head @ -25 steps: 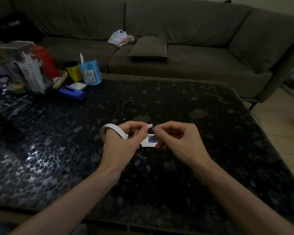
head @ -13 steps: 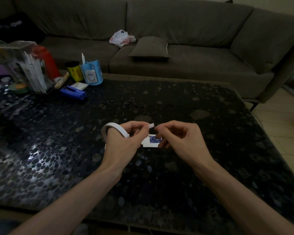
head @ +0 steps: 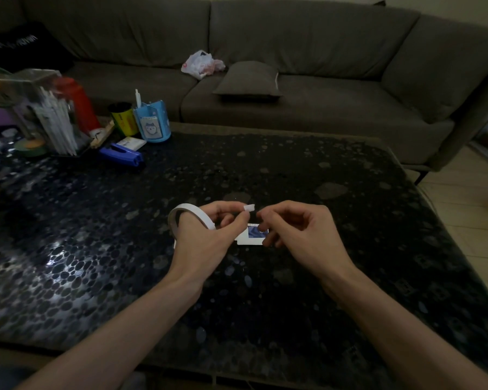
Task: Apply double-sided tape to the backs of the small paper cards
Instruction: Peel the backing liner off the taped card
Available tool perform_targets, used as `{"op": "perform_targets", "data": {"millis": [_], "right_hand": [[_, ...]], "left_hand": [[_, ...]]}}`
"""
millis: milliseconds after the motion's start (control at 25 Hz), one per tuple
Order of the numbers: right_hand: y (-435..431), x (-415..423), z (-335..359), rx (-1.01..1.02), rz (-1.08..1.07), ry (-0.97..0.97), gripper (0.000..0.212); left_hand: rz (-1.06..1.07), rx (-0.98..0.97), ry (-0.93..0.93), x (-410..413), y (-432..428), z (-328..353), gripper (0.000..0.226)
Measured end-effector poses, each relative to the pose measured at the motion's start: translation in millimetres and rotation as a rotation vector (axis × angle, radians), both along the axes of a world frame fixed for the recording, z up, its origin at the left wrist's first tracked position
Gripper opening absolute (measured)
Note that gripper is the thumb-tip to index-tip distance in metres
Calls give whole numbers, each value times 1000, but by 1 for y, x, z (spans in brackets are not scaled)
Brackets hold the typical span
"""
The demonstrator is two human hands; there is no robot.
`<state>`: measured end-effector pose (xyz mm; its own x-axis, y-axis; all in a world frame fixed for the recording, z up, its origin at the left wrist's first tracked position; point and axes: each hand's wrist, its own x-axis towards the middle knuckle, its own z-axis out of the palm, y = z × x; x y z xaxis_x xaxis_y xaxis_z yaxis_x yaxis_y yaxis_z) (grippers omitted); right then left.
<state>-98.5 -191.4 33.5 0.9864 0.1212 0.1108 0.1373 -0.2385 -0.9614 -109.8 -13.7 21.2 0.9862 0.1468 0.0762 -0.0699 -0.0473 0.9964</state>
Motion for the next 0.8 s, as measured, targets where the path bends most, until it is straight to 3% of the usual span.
{"op": "perform_targets", "data": {"millis": [800], "right_hand": [[0, 0, 0, 0, 3, 18, 9]], "left_hand": [[-37, -3, 9, 1, 0, -1, 9]]}}
